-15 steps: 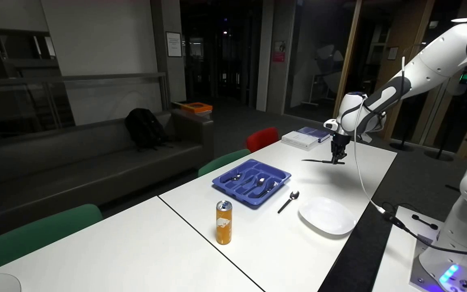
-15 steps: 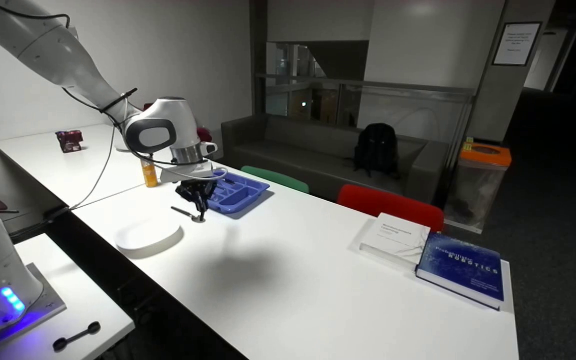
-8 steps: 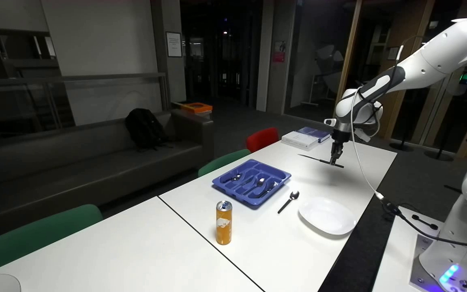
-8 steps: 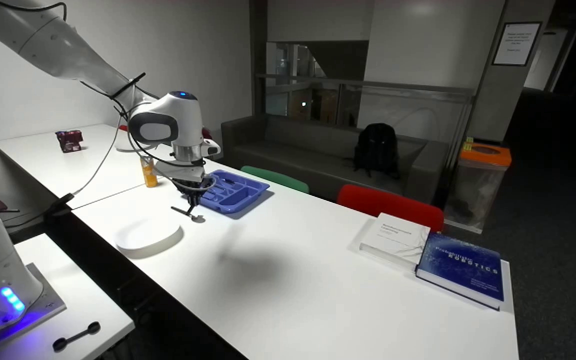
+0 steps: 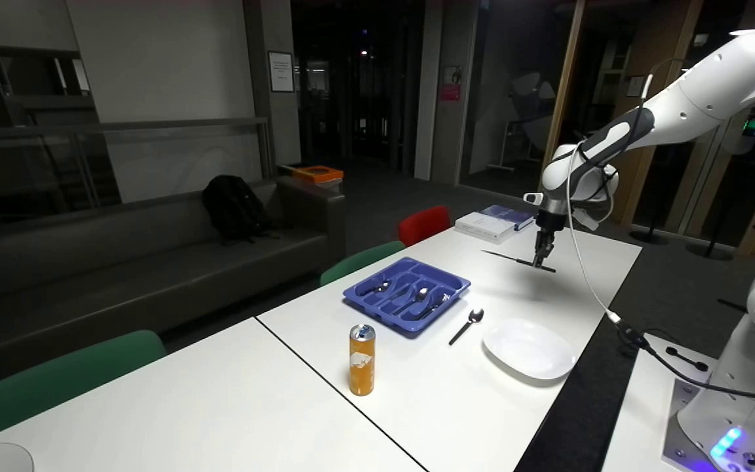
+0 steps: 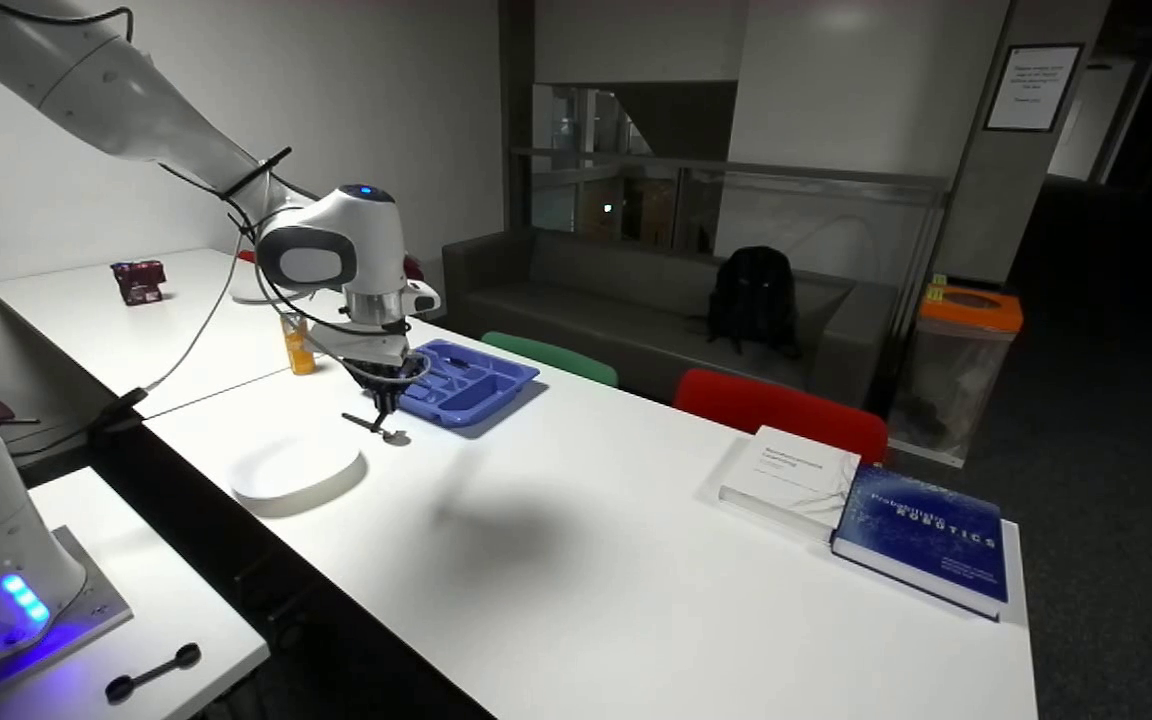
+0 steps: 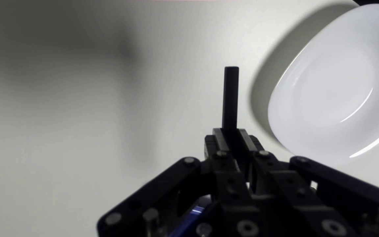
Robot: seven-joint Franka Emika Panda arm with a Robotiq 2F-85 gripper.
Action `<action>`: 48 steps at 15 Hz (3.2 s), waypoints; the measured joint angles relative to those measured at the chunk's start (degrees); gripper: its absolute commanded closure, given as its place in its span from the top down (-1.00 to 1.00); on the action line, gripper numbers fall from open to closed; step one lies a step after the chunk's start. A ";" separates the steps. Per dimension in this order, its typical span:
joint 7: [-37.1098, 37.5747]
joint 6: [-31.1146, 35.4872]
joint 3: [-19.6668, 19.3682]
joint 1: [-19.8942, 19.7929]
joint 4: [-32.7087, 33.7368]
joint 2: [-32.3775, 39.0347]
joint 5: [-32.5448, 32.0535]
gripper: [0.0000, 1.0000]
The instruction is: Put the knife in blue object
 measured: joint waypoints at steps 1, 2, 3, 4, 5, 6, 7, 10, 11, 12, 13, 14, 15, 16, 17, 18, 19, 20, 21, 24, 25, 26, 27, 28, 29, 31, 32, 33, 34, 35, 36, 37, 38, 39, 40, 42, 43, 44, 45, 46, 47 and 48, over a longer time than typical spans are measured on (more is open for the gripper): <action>0.05 0.07 0.00 0.05 0.00 0.13 1.20 -0.94; 0.25 0.57 0.00 0.16 0.00 0.33 3.83 -0.94; 0.50 1.53 0.00 0.42 0.01 0.67 7.04 -0.94; 0.93 2.94 0.04 0.85 0.01 1.18 10.23 -0.94; 1.41 4.76 0.25 1.39 -0.03 1.84 13.53 -0.94; 2.16 7.14 0.68 2.03 -0.04 2.61 16.74 -0.94; 3.22 9.71 1.26 2.77 -0.07 3.55 19.16 -0.94; 11.42 17.19 3.19 5.36 -0.07 6.91 19.42 -0.94; 15.63 18.81 3.37 6.54 -0.07 8.13 17.29 -0.94; 20.51 19.61 2.90 8.07 -0.06 9.31 14.15 -0.94; 25.54 19.70 1.49 10.14 -0.03 10.45 10.56 -0.94; 30.40 19.47 -0.58 12.57 0.00 11.44 6.81 -0.94; 35.26 18.14 -2.79 14.97 0.19 12.17 2.81 -0.94; 39.93 15.47 -4.26 16.70 0.78 12.51 -0.78 -0.94; 43.77 12.15 -4.23 17.05 1.80 12.55 -3.70 -0.76; 46.23 8.79 -3.57 16.90 3.03 12.51 -5.19 -0.76; 47.29 6.49 -2.95 16.75 4.12 12.45 -5.50 -0.76; 47.58 5.43 -2.55 16.59 4.82 12.43 -5.52 -0.76; 47.62 5.08 -2.41 16.49 5.12 12.43 -5.52 -0.76; 47.62 5.06 -2.40 16.18 5.17 12.43 -5.52 -0.76; 47.62 5.06 -2.40 16.12 5.17 12.44 -5.53 -0.76; 47.62 5.06 -2.39 16.11 5.17 12.44 -5.53 -0.76; 47.62 5.06 -2.38 16.11 5.17 12.44 -5.53 -0.76; 47.62 5.06 -2.38 16.10 5.17 12.44 -5.53 -0.76; 47.62 5.06 -2.38 16.10 5.17 12.44 -5.53 -0.76; 47.62 5.06 -2.38 16.10 5.17 12.44 -5.54 -0.94; 47.62 5.06 -2.00 15.80 5.17 12.50 -5.54 -0.94; 47.62 5.08 -1.19 15.14 5.17 12.61 -5.20 -0.94; 47.71 5.09 -0.21 14.43 5.17 12.66 -4.20 -0.94; 48.23 5.29 0.83 13.77 5.18 12.67 -2.11 -0.94; 48.88 5.66 1.88 13.24 5.21 12.66 0.50 -0.94; 49.79 6.37 2.89 12.89 5.23 12.66 3.12 -0.94; 50.82 7.25 3.88 12.60 5.24 12.66 5.69 -0.94; 52.15 8.64 4.70 12.59 5.25 12.68 8.00 -0.94; 53.60 10.30 5.49 12.59 5.24 12.70 9.93 -0.94; 57.57 14.65 6.91 12.75 5.24 12.91 12.27 -0.94; 60.11 17.17 7.48 12.95 5.23 13.14 12.61 -0.94; 63.12 19.89 7.85 13.36 5.23 13.46 12.63 -0.94; 66.28 22.49 7.98 13.99 5.23 13.84 12.53 -0.94; 69.89 25.08 7.90 14.86 5.24 14.29 12.06 -0.94; 73.69 27.30 7.58 15.94 5.24 14.86 10.96 -0.94; 77.65 29.03 6.85 17.35 5.25 15.44 9.25 -0.94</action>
